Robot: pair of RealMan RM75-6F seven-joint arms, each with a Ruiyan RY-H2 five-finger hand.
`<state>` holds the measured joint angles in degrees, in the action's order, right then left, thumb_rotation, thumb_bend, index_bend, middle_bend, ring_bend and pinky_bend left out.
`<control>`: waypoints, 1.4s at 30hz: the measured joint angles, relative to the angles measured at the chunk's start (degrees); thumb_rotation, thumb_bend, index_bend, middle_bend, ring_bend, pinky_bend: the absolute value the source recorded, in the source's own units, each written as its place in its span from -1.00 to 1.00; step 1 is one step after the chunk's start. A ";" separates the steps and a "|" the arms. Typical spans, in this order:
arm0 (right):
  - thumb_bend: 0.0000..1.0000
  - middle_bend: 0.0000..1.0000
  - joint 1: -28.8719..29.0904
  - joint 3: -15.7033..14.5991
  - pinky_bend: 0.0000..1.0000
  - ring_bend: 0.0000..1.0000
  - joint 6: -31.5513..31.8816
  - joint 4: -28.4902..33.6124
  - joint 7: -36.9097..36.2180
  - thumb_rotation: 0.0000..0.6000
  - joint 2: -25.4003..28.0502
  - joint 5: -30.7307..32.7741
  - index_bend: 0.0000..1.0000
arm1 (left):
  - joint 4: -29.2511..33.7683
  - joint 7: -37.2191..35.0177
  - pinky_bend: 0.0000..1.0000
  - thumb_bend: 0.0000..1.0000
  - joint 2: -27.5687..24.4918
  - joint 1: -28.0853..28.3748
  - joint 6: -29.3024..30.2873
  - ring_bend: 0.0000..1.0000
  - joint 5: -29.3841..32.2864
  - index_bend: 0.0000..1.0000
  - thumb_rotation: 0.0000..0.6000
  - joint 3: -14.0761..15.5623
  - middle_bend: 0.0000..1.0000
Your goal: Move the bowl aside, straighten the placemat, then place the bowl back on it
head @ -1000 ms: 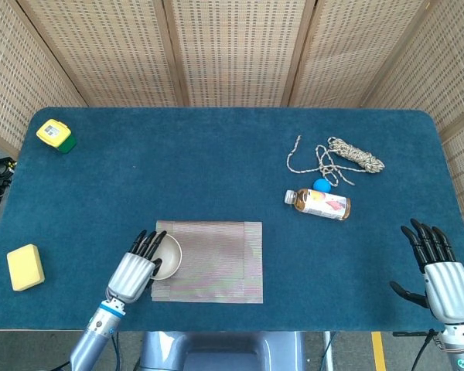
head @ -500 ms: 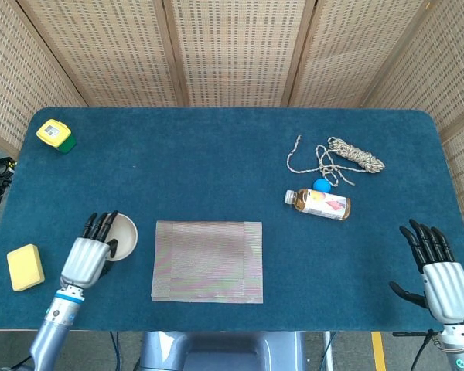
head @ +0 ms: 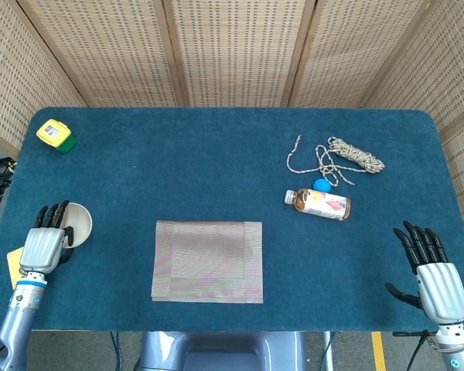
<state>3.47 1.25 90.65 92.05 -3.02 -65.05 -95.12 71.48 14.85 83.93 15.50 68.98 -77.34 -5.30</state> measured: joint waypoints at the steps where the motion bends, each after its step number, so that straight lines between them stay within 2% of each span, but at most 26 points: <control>1: -0.75 -1.00 0.00 0.04 -1.00 -1.00 -0.03 -0.01 -0.03 1.00 0.00 0.14 -1.00 | -0.65 -0.04 -1.00 -0.10 0.33 0.05 -0.44 -1.00 0.21 0.24 1.00 0.27 -1.00; 7: -0.75 -1.00 -0.06 0.14 -1.00 -1.00 0.17 -0.12 -0.56 1.00 0.13 0.18 -1.00 | -1.62 0.50 -1.00 -0.36 1.04 0.00 -1.48 -1.00 1.57 0.04 1.00 1.06 -1.00; 9: -0.75 -1.00 -0.04 0.12 -1.00 -1.00 0.14 -0.13 -0.56 1.00 0.10 0.14 -1.00 | -1.46 0.66 -1.00 -0.52 0.76 -0.04 -1.55 -1.00 1.76 -0.16 1.00 1.14 -1.00; 11: -0.75 -1.00 -0.05 0.10 -1.00 -1.00 0.16 -0.15 -0.54 1.00 0.09 0.09 -1.00 | -1.00 0.61 -1.00 -0.59 0.29 -0.14 -1.42 -1.00 1.82 -0.34 1.00 1.21 -1.00; 15: -0.75 -1.00 -0.10 0.08 -1.00 -1.00 0.33 -0.14 -0.59 1.00 0.09 -0.04 -1.00 | 0.63 -0.23 -1.00 -0.62 -0.99 -0.48 -0.38 -1.00 1.39 -0.65 1.00 1.31 -1.00; 17: -0.75 -1.00 -0.11 0.07 -1.00 -1.00 0.37 -0.15 -0.59 1.00 0.09 -0.08 -1.00 | 2.10 -0.97 -1.00 -0.62 -1.97 -0.74 0.69 -1.00 0.77 -0.71 1.00 1.35 -1.00; 30: -0.75 -1.00 -0.06 -0.03 -1.00 -1.00 0.17 -0.08 -0.55 1.00 0.12 -0.14 -1.00 | 11.42 -2.94 -1.00 -0.62 -6.12 -2.21 7.77 -1.00 -6.87 -0.66 1.00 3.16 -1.00; 35: -0.75 -1.00 -0.10 0.02 -1.00 -1.00 0.21 -0.04 -0.95 1.00 0.33 -0.01 -1.00 | 14.23 0.44 -1.00 -0.62 -4.88 -2.25 8.50 -1.00 -10.90 -0.65 1.00 5.74 -1.00; 42: -0.75 -1.00 -0.07 0.04 -1.00 -1.00 0.15 -0.06 -1.68 1.00 0.64 0.08 -1.00 | 15.83 6.26 -1.00 -0.63 -0.37 -1.83 6.05 -1.00 -12.94 -0.72 1.00 8.58 -1.00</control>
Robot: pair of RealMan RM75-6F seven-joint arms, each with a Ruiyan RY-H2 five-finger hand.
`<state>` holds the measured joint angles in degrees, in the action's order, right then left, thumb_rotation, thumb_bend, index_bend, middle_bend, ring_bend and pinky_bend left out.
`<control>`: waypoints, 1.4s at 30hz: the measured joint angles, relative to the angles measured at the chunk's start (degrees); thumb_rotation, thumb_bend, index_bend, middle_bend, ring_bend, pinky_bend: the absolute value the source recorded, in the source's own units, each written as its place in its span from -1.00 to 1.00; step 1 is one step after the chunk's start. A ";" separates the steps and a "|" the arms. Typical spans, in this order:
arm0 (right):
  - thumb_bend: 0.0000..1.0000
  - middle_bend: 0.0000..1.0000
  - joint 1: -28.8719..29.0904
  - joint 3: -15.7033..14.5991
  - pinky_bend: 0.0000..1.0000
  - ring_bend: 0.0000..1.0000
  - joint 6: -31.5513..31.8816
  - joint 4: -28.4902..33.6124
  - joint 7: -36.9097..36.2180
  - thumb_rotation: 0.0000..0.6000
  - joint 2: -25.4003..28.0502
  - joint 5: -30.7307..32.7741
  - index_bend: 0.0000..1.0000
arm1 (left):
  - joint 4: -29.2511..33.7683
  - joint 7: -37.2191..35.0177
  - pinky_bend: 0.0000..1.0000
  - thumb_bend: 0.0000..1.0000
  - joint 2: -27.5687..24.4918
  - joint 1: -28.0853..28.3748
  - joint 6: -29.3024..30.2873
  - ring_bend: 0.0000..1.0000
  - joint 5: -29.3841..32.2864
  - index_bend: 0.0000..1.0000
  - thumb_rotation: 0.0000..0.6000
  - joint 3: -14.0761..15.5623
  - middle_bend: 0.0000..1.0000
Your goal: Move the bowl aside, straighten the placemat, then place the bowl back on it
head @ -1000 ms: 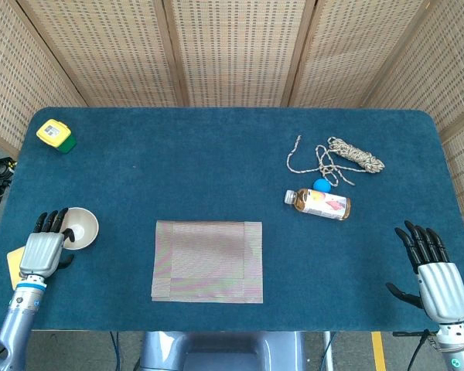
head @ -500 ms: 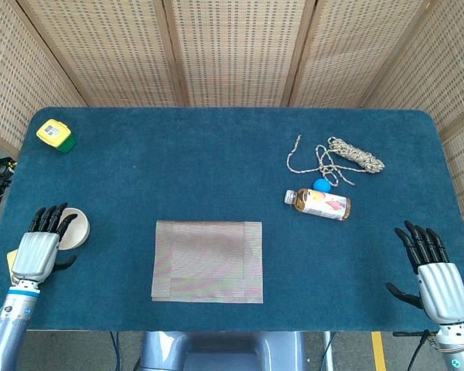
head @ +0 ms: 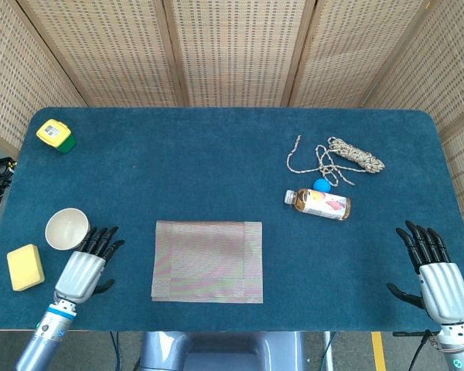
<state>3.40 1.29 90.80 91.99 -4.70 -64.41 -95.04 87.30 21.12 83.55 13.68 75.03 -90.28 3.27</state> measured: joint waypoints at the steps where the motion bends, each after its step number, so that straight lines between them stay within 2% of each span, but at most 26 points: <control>1: -0.75 -1.00 0.00 0.02 -1.00 -1.00 0.01 0.00 -0.14 1.00 0.05 0.03 -1.00 | 0.18 1.16 -1.00 -0.63 0.81 0.07 -0.49 -1.00 -0.22 -0.73 1.00 0.39 -1.00; 19: -0.75 -1.00 -0.13 -0.07 -1.00 -1.00 0.47 0.23 -1.75 1.00 0.71 -0.31 -1.00 | 2.41 13.64 -1.00 -0.62 9.20 -0.16 -3.62 -1.00 -0.41 -0.74 1.00 2.64 -1.00; 42: -0.75 -1.00 -0.17 -0.03 -1.00 -1.00 0.70 0.27 -2.63 1.00 0.99 -0.43 -1.00 | 1.41 17.18 -1.00 -0.61 11.86 0.24 -5.10 -1.00 2.02 -0.69 1.00 1.69 -1.00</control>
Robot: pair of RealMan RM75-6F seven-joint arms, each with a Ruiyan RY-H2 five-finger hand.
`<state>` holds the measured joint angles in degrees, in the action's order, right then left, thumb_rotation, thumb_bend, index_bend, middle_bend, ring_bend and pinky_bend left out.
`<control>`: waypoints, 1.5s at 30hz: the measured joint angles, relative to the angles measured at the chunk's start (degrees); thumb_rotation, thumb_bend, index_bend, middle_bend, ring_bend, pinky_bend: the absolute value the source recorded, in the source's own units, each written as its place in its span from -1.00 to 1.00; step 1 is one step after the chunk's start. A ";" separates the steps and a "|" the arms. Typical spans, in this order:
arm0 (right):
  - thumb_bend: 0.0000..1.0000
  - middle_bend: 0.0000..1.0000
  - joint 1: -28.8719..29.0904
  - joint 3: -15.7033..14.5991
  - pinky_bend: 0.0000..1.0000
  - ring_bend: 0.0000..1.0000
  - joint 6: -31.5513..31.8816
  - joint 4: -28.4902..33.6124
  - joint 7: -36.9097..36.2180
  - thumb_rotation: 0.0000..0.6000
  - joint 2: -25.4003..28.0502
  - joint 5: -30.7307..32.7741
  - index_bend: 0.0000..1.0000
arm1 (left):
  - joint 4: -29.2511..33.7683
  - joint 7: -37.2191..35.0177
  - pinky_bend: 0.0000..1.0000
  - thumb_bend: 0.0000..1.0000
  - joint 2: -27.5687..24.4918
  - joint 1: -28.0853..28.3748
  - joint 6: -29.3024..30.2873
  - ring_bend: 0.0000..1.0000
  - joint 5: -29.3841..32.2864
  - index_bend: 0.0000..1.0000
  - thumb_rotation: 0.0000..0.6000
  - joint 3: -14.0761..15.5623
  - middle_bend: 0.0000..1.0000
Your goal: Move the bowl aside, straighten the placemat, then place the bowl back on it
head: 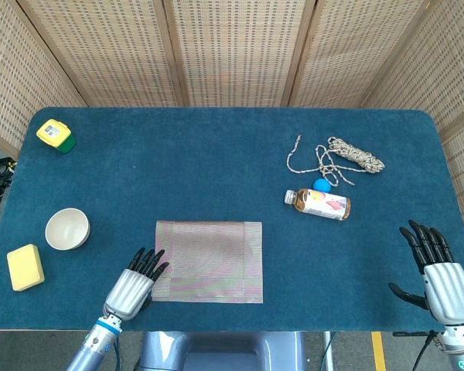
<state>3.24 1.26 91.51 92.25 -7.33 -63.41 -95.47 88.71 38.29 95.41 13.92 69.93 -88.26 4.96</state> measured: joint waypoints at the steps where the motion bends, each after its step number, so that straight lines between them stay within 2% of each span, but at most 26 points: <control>1: -0.75 -1.00 0.00 -0.01 -1.00 -1.00 0.01 0.00 -0.01 1.00 0.00 -0.02 -1.00 | -0.02 0.05 -1.00 -0.61 0.09 0.06 -0.13 -1.00 0.21 -0.69 1.00 -0.11 -1.00; 31: -0.75 -1.00 0.02 0.00 -1.00 -1.00 -0.02 0.02 -0.93 1.00 0.28 0.01 -1.00 | -1.04 4.39 -1.00 -0.54 4.26 2.66 -2.41 -1.00 4.80 -0.60 1.00 -3.14 -1.00; 45: -0.75 -1.00 0.07 0.02 -1.00 -1.00 -0.17 -0.04 -1.23 1.00 0.34 0.17 -1.00 | -1.23 4.68 -1.00 -0.28 6.42 4.28 -2.11 -1.00 5.07 -0.49 1.00 -4.34 -1.00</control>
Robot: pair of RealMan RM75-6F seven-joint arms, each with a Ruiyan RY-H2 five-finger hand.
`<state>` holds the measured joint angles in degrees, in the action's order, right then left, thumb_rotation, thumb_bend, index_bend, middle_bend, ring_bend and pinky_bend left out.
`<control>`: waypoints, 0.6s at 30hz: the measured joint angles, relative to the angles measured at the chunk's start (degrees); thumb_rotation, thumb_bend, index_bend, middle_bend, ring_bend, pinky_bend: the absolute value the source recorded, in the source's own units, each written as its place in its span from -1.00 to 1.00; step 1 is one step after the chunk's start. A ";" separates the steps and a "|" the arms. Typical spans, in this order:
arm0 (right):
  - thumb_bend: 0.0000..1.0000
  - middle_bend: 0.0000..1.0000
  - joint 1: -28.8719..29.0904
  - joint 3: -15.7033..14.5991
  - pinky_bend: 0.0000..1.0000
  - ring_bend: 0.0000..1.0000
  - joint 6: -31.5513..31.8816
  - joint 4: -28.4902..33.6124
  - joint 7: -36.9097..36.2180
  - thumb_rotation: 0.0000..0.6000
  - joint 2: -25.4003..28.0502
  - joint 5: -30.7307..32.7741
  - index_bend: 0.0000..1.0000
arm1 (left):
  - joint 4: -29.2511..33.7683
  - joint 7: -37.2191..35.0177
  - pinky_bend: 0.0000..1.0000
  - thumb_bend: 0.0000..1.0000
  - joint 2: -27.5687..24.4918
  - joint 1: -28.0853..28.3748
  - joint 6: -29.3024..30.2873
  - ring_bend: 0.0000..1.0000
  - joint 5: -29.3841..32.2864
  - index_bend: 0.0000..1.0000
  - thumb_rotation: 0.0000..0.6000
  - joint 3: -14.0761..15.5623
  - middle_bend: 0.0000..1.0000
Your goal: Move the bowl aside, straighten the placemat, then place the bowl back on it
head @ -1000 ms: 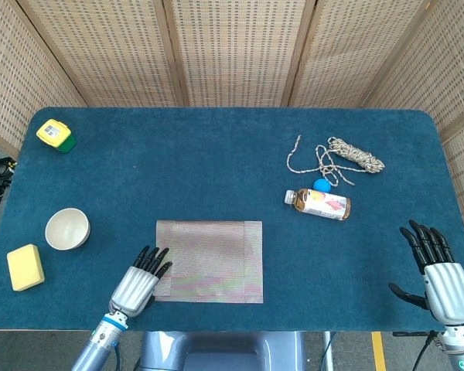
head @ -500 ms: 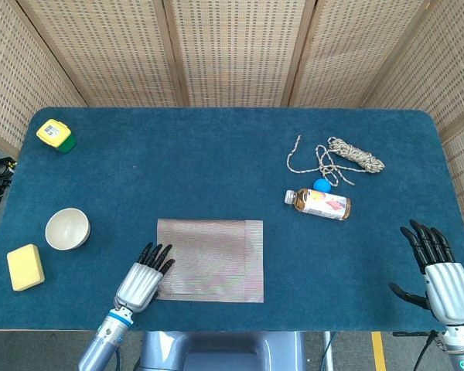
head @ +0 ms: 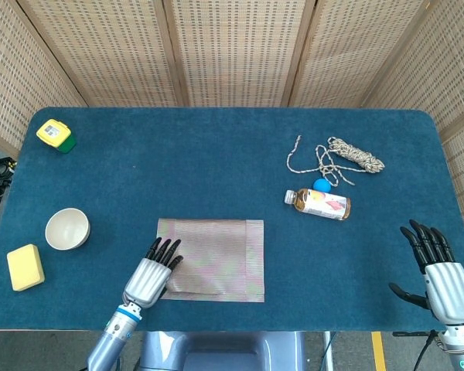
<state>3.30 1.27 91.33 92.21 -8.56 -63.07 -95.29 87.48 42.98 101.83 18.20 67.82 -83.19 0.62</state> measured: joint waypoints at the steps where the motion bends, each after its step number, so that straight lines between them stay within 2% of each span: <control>1: -0.74 -1.00 0.00 0.01 -1.00 -1.00 -0.03 0.00 -0.05 1.00 0.02 0.04 -1.00 | -0.27 0.00 -1.00 -0.28 0.23 0.07 0.04 -1.00 0.00 -0.46 1.00 0.00 -1.00; 7: -0.75 -1.00 0.08 -0.02 -1.00 -1.00 -0.26 0.02 0.00 1.00 0.02 0.11 -1.00 | -1.42 -0.88 -1.00 -0.28 1.21 0.40 0.83 -1.00 -0.57 0.16 1.00 -0.23 -1.00; 12: -0.75 -1.00 0.12 -0.03 -1.00 -1.00 -0.46 0.02 0.10 1.00 -0.02 0.24 -1.00 | -2.73 -3.37 -1.00 -0.22 2.03 0.57 2.48 -1.00 -2.27 0.33 1.00 -0.47 -1.00; 18: -0.75 -1.00 0.16 -0.05 -1.00 -1.00 -0.57 0.02 0.26 1.00 -0.06 0.25 -1.00 | -3.99 -6.20 -1.00 -0.12 2.30 0.80 3.78 -1.00 -3.78 0.38 1.00 -0.57 -1.00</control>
<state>3.47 1.22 90.76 92.23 -8.30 -63.13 -95.04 83.50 36.78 104.13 19.00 71.60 -86.97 0.06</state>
